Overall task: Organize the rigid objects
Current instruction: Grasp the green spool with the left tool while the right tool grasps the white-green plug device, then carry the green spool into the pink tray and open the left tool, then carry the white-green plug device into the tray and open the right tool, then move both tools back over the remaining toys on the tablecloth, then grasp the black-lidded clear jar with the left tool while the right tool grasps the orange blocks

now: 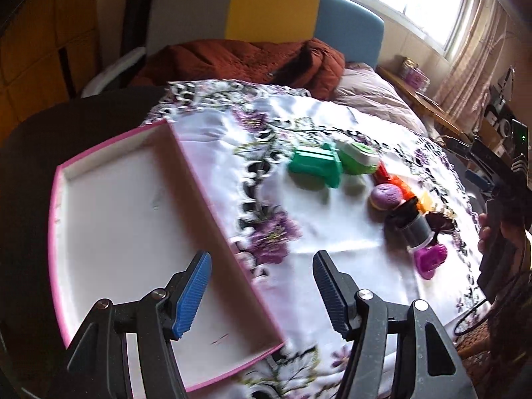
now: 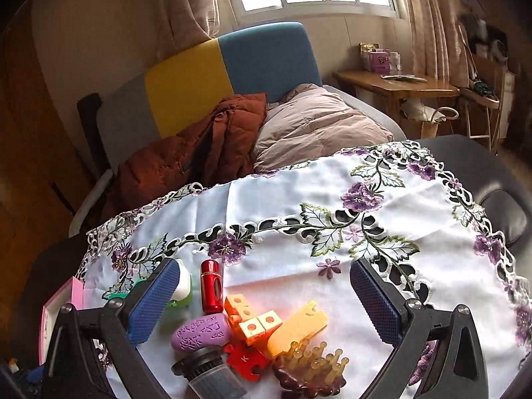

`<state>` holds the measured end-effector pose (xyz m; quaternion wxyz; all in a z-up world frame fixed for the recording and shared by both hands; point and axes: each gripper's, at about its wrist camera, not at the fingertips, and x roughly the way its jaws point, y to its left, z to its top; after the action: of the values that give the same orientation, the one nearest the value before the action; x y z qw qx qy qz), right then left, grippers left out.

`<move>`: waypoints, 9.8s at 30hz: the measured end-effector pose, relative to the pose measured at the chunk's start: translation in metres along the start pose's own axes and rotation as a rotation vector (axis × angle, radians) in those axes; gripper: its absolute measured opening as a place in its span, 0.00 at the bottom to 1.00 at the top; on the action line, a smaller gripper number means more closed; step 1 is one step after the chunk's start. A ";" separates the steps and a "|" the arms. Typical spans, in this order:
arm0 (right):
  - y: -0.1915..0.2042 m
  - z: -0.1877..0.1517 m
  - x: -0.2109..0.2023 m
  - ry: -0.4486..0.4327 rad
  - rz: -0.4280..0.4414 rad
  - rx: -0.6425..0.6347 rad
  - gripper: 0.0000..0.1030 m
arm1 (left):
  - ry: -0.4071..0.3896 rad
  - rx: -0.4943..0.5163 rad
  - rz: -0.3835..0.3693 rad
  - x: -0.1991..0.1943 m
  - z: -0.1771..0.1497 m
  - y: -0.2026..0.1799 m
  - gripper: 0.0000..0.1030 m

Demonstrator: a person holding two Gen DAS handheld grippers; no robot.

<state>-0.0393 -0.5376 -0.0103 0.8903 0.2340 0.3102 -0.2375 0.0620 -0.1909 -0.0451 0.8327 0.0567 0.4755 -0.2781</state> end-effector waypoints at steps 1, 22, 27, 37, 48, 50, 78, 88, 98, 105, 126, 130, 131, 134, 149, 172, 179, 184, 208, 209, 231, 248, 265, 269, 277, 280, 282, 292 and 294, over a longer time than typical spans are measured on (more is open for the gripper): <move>-0.001 0.000 0.000 0.006 0.012 0.008 1.00 | 0.007 0.011 -0.005 0.005 0.004 -0.005 0.62; -0.003 0.001 0.008 0.046 0.070 0.044 1.00 | 0.116 0.117 -0.012 0.140 0.098 -0.069 0.90; 0.000 -0.001 0.012 0.062 0.062 0.024 1.00 | 0.109 0.098 -0.054 0.136 0.090 -0.065 0.58; 0.040 -0.017 0.032 0.195 0.147 -0.115 1.00 | 0.008 0.089 -0.114 0.059 0.043 -0.035 0.58; 0.134 -0.018 0.116 0.400 0.128 -0.378 0.88 | -0.051 0.004 -0.091 -0.002 0.014 0.026 0.58; 0.139 -0.019 0.133 0.440 0.093 -0.402 0.87 | -0.057 -0.029 -0.081 -0.011 0.009 0.041 0.58; 0.159 -0.111 0.065 0.466 0.246 -0.550 0.51 | -0.138 -0.248 0.087 -0.028 0.018 0.182 0.57; 0.160 -0.115 0.062 0.431 0.260 -0.586 0.51 | -0.092 -0.226 0.166 0.030 0.065 0.204 0.57; 0.165 -0.124 0.065 0.438 0.224 -0.642 0.51 | -0.036 -0.246 0.221 0.052 0.065 0.215 0.76; 0.162 -0.122 0.067 0.445 0.233 -0.612 0.51 | -0.078 -0.244 0.241 0.022 0.050 0.206 0.77; 0.169 -0.119 0.066 0.404 0.220 -0.583 0.75 | -0.176 -0.228 0.337 -0.064 -0.059 0.114 0.77; 0.170 -0.124 0.068 0.398 0.185 -0.604 0.78 | -0.182 -0.236 0.360 -0.068 -0.065 0.113 0.77; 0.169 -0.125 0.069 0.399 0.183 -0.603 0.79 | -0.188 -0.239 0.368 -0.070 -0.066 0.113 0.77; 0.167 -0.127 0.073 0.401 0.165 -0.591 0.89 | -0.201 -0.241 0.376 -0.074 -0.068 0.112 0.77; 0.173 -0.126 0.066 0.359 0.140 -0.604 0.76 | -0.204 -0.269 0.375 -0.076 -0.070 0.121 0.77; 0.210 -0.103 0.016 0.267 0.276 -0.526 0.51 | -0.201 -0.327 0.365 -0.085 -0.082 0.145 0.77; 0.295 -0.136 0.001 0.318 0.429 -0.622 0.51 | -0.212 -0.354 0.366 -0.093 -0.090 0.158 0.77; 0.351 -0.172 0.012 0.401 0.487 -0.663 0.51 | -0.205 -0.401 0.364 -0.096 -0.100 0.176 0.77; 0.396 -0.197 0.029 0.469 0.564 -0.569 0.66 | -0.206 -0.460 0.364 -0.098 -0.113 0.196 0.77; 0.392 -0.195 0.025 0.457 0.563 -0.570 0.67 | -0.207 -0.455 0.365 -0.099 -0.113 0.195 0.77; 0.301 -0.151 -0.034 0.212 0.424 -0.616 0.76 | -0.202 -0.327 0.369 -0.098 -0.102 0.157 0.77; 0.129 -0.052 -0.044 0.076 0.112 -0.358 0.82 | -0.181 -0.115 0.278 -0.078 -0.072 0.093 0.77; -0.043 -0.018 -0.043 -0.042 -0.125 0.181 0.83 | -0.057 0.142 0.011 -0.017 -0.028 -0.022 0.76; -0.045 -0.020 -0.042 -0.036 -0.111 0.201 0.83 | 0.005 0.175 -0.060 0.007 -0.020 -0.054 0.68; -0.050 -0.021 -0.037 -0.008 -0.083 0.237 0.83 | 0.093 0.184 -0.239 0.042 0.001 -0.109 0.62; -0.052 -0.021 -0.037 -0.007 -0.072 0.247 0.83 | 0.132 0.142 -0.310 0.059 0.012 -0.130 0.59; -0.053 -0.021 -0.037 -0.008 -0.066 0.255 0.83 | 0.134 0.120 -0.327 0.071 0.021 -0.144 0.59; -0.059 -0.021 -0.036 -0.002 -0.030 0.301 0.83 | 0.174 0.017 -0.297 0.127 0.046 -0.175 0.59; -0.059 -0.021 -0.035 -0.003 -0.033 0.301 0.83 | 0.188 0.002 -0.287 0.138 0.046 -0.176 0.59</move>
<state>-0.1063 -0.5622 -0.0174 0.8416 0.3592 0.2735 -0.2963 0.0597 -0.4114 -0.1037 0.7362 0.0146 0.5543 -0.3880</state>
